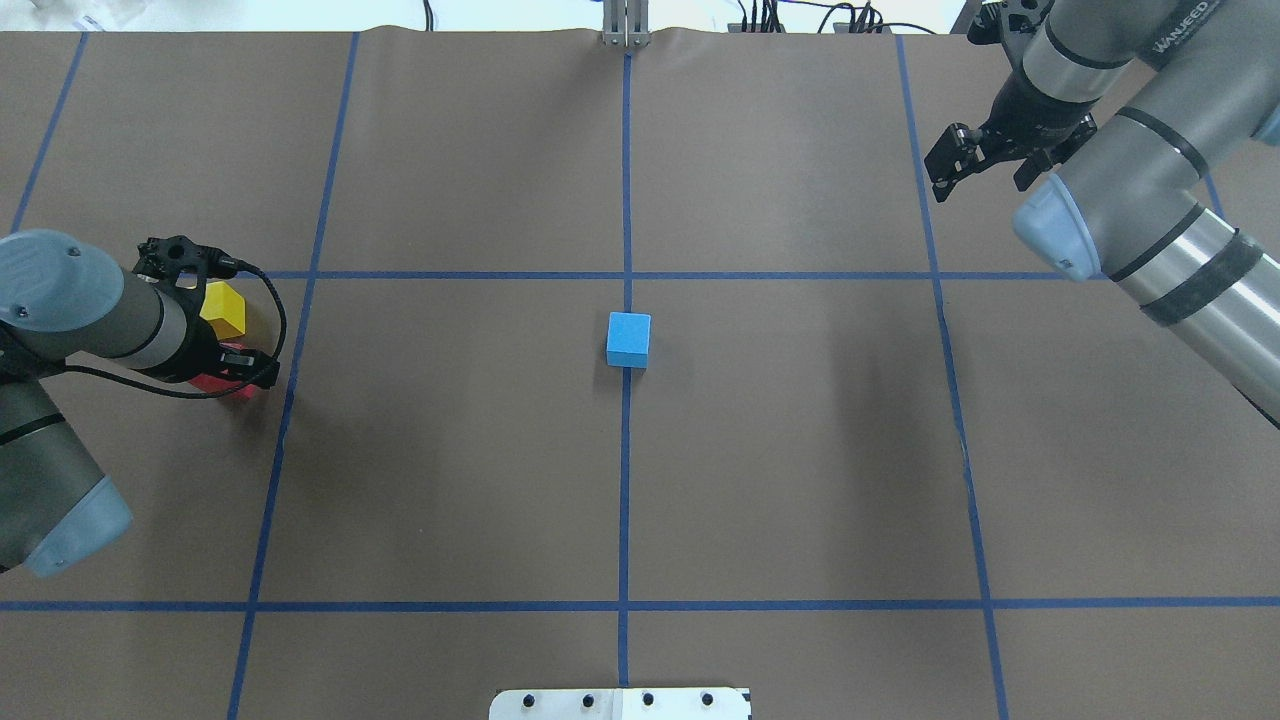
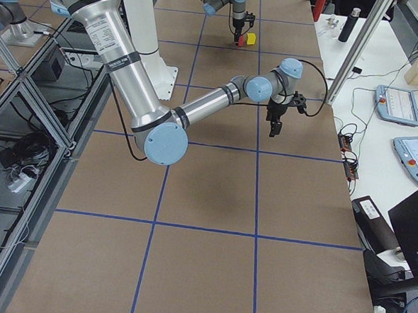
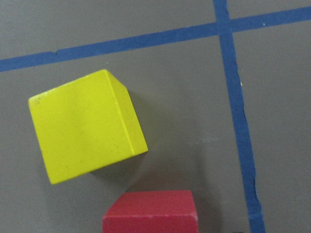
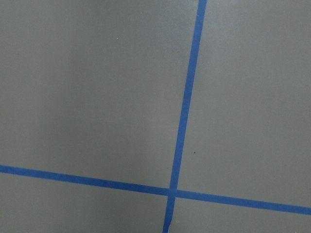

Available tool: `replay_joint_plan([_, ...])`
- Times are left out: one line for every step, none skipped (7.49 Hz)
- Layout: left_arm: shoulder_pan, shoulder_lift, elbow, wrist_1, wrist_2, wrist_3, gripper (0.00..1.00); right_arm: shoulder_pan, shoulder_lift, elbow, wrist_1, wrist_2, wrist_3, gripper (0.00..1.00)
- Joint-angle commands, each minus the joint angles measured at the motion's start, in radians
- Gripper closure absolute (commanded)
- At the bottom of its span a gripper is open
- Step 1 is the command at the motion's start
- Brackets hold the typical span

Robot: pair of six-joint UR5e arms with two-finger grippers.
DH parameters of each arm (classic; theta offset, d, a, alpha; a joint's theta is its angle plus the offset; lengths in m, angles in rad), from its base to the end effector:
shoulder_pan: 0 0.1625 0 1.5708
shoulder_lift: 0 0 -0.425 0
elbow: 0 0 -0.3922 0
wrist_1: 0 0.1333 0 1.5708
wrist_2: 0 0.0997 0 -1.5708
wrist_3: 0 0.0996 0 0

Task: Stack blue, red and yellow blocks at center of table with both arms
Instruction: 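Lower the left gripper onto the red cube and grasp it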

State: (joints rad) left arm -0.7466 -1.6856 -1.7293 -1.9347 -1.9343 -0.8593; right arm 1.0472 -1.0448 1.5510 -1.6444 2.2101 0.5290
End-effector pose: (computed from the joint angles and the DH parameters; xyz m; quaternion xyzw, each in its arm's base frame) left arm 0.3459 -0.4534 0.4943 0.0772 0.3441 0.0402 0.9349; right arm -0.2762 -0.6262 0.3707 0.0220 -0.3677 -0.0649 0.9274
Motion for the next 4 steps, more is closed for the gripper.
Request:
replay_joint_plan([-0.014,0.01,-0.009,0.0,0.0,-0.012,0.94,-0.001,0.0,0.001,0.0,0.0,0.003,0.01])
replay_joint_plan([-0.032,0.007,-0.015,0.009,-0.005,-0.012,1.0,-0.001,0.0,0.004,0.0,0.0,0.003,0.01])
replay_joint_plan([-0.062,0.0,-0.021,0.016,-0.055,-0.012,1.0,-0.001,0.0,0.004,0.0,0.0,0.005,0.01])
replay_joint_plan([-0.103,-0.003,-0.03,0.028,-0.11,-0.012,1.0,0.001,0.0,0.007,0.0,0.002,0.003,0.01])
